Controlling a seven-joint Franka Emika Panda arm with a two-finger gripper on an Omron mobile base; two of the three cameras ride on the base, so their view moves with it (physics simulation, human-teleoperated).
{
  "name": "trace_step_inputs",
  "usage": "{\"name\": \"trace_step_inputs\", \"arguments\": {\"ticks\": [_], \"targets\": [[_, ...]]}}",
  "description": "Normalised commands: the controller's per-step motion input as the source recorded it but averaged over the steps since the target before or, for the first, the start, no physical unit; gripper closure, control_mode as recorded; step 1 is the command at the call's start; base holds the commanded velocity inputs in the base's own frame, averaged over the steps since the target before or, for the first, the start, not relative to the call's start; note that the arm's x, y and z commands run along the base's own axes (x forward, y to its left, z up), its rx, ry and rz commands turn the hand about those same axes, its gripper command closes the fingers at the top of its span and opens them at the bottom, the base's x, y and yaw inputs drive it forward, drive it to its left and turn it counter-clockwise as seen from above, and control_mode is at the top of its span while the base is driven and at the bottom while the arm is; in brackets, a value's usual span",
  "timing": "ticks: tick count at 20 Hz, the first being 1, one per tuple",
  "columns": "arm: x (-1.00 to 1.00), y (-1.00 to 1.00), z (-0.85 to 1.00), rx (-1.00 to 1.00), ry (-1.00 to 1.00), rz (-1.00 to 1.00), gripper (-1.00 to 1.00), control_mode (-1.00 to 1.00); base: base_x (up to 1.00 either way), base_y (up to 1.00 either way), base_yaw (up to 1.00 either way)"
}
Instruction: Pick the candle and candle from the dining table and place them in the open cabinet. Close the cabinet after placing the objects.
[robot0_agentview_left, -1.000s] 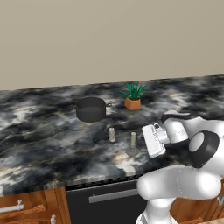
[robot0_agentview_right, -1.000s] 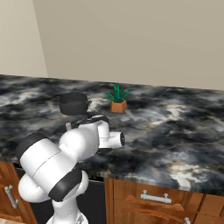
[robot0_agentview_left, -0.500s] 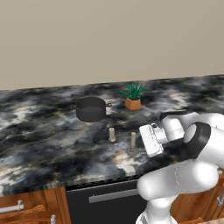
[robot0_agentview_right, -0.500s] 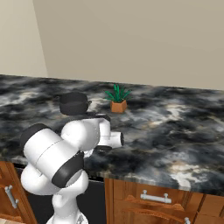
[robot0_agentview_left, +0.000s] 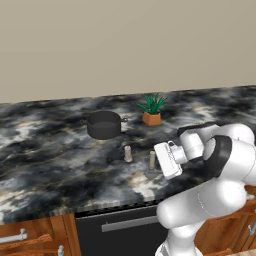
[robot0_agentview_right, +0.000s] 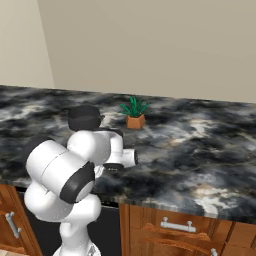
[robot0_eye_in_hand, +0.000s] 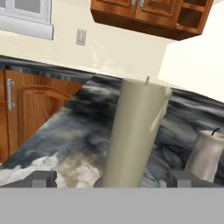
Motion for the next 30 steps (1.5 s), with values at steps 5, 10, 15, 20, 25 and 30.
{"name": "trace_step_inputs", "arguments": {"ticks": [5, 10, 15, 20, 25, 30], "targets": [[0.02, 0.03, 0.0, 0.0, 0.0, 0.01, -1.0, -1.0, 0.0, 0.0, 0.0], [0.13, 0.06, 0.0, 0.0, 0.0, 0.0, 1.0, -1.0, 0.0, 0.0, 0.0], [0.07, 0.06, 0.0, 0.0, 0.0, 0.0, 1.0, -1.0, 0.0, 0.0, 0.0], [0.0, 0.0, 0.0, 0.01, 0.0, 0.0, 1.0, -1.0, 0.0, 0.0, 0.0], [-0.02, 0.01, 0.14, 0.03, -0.04, 0.0, 1.0, -1.0, 0.0, 0.0, 0.0], [0.0, 0.08, 0.4, 0.01, -0.08, -0.01, 1.0, -1.0, 0.0, 0.0, 0.0]]}}
